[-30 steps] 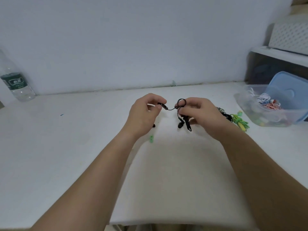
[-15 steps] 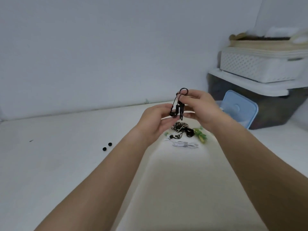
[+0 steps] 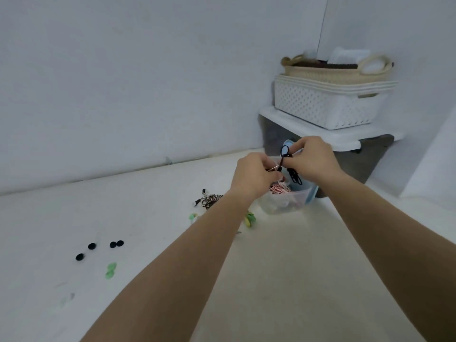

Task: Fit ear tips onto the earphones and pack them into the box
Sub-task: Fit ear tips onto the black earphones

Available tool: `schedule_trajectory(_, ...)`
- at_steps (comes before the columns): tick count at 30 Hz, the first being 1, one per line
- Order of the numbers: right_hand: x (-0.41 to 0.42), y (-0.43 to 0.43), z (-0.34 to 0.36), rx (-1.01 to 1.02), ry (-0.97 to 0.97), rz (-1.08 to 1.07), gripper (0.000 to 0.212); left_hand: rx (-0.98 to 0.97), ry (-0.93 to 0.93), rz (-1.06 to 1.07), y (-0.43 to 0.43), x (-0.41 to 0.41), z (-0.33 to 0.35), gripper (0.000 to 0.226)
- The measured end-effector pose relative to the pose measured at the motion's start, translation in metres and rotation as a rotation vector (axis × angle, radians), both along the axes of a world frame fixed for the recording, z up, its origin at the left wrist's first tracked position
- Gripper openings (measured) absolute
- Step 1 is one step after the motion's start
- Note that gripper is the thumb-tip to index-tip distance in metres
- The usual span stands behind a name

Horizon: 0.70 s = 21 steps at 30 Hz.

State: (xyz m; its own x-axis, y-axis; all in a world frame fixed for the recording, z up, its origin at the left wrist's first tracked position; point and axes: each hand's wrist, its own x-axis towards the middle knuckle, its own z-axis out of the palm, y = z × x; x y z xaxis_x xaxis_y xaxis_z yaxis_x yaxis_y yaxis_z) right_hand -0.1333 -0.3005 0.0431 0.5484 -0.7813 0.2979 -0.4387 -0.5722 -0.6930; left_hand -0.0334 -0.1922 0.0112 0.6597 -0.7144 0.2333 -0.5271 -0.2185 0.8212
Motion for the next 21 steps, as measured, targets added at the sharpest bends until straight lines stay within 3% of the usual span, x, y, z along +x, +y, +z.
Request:
schedule_trajectory(3, 0.002, -0.013, -0.005, -0.151, 0.185, -0.009, 0.021, 0.090, -0.218, 0.012, -0.013, -0.001, -0.007, 0.019)
schedule_trajectory(7, 0.009, -0.016, -0.014, -0.266, 0.323, 0.005, 0.019, 0.130, -0.319, 0.009, -0.016, 0.001, -0.012, 0.019)
schedule_trajectory(15, 0.011, -0.014, -0.020, -0.253, 0.479, 0.005, 0.025, 0.117, -0.180, -0.136, -0.004, 0.012, -0.010, 0.035)
schedule_trajectory(21, 0.006, 0.002, -0.012, -0.320, 0.385, 0.033, 0.029, -0.077, -0.020, -0.041, 0.025, 0.021, -0.009, 0.035)
